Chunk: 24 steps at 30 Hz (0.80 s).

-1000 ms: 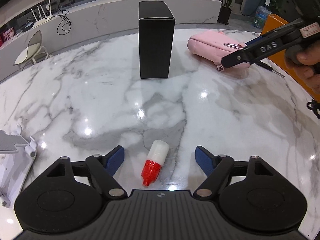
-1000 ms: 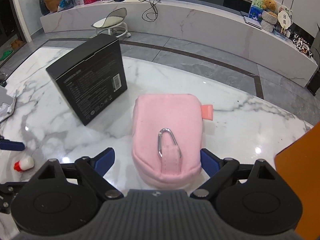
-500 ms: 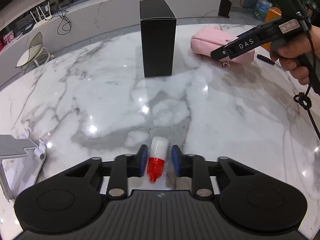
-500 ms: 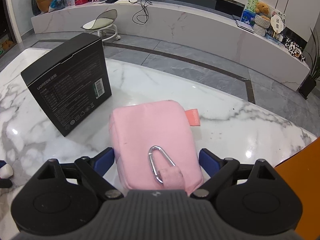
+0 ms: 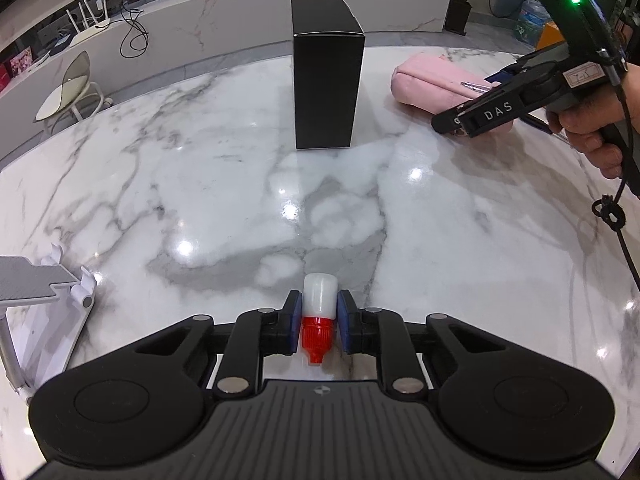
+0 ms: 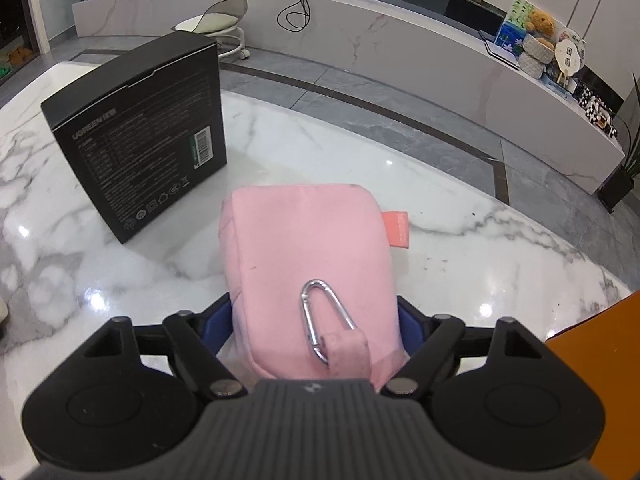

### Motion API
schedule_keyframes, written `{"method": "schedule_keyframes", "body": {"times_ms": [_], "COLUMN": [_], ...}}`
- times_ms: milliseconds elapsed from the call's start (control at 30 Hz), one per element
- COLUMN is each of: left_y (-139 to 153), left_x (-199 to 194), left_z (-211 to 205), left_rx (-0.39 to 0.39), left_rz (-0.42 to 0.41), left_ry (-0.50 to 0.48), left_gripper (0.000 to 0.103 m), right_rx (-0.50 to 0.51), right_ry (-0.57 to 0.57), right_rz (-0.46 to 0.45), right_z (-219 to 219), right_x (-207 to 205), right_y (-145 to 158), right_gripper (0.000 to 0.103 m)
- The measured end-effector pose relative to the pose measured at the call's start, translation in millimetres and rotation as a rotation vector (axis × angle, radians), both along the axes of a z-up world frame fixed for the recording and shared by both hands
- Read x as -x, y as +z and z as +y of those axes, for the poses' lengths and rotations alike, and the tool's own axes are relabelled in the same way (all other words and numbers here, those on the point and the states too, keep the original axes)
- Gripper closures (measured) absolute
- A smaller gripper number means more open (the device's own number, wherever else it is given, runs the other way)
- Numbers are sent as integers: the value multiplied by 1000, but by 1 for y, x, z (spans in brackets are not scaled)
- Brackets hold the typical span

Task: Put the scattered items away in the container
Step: 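Close left tool on the glue bottle while right tool grasps the pink pouch, then lift and carry the glue bottle with left tool while right tool carries the pouch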

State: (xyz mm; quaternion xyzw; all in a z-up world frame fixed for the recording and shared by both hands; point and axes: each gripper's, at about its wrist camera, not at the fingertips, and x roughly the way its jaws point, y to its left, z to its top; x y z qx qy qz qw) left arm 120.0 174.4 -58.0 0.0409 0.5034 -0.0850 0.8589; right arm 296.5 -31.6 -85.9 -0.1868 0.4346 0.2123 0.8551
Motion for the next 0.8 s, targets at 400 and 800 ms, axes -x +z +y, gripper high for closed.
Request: {"method": "schedule_keyframes", "body": {"times_ms": [400, 800], "left_y": [0, 7], "left_x": [3, 15], "left_z": [0, -2], "left_rx": [4, -2], "left_rz": [23, 19], "left_ry": [7, 18], "left_gripper": [82, 82], "right_rx": [12, 7], "right_ry": [23, 41], "right_rz": [-3, -28], "right_z": [-5, -16], "right_x": [17, 36], "right_y": [17, 47], "right_gripper": [29, 31]}}
